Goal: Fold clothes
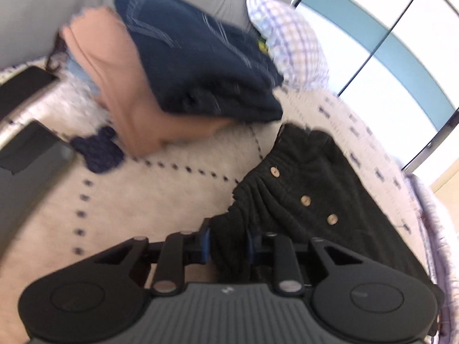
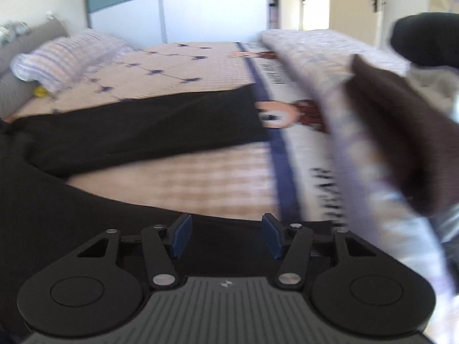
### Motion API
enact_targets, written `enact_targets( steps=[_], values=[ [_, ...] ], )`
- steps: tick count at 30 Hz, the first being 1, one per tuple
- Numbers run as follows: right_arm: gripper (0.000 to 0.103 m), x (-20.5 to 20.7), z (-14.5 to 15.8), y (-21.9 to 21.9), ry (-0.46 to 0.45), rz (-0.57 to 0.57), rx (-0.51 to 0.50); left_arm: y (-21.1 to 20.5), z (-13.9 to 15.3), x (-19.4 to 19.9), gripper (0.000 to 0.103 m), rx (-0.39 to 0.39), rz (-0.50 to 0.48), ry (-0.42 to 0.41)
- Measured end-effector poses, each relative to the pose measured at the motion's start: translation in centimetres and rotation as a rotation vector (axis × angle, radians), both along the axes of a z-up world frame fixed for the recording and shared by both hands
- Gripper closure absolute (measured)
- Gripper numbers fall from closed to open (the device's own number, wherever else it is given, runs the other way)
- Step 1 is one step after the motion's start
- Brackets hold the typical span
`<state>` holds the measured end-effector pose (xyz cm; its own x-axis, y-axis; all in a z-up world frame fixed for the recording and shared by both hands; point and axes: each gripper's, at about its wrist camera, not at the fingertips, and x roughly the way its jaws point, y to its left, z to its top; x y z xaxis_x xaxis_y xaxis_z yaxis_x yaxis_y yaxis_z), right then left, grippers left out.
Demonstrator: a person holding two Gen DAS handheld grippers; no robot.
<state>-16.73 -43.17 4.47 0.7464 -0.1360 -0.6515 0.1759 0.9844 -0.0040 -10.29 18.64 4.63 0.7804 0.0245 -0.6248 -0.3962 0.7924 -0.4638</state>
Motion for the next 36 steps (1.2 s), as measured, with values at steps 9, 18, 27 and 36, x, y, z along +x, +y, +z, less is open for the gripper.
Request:
enact_targets(
  steps=[9,18,27,36],
  values=[
    [0.042,-0.4,-1.8,-4.0,0.018,-0.052,-0.017,4.4,1.5,-6.5,0.082,-0.034,0.01,-0.065],
    [0.081,2.4,-2.7,-3.2,-0.016,0.03,-0.007,4.4,1.2,-6.8,0.082,0.034,0.017,-0.076],
    [0.083,3.2,1.9,-2.2,-0.18,-0.034,-0.089,2.4,0.4,-6.4,0.067,0.203,-0.1,-0.005],
    [0.03,7.3,1.6,-5.3,-0.12,-0.034,0.033,4.2,5.3,-3.4,0.029,0.244,-0.174,-0.046]
  ],
)
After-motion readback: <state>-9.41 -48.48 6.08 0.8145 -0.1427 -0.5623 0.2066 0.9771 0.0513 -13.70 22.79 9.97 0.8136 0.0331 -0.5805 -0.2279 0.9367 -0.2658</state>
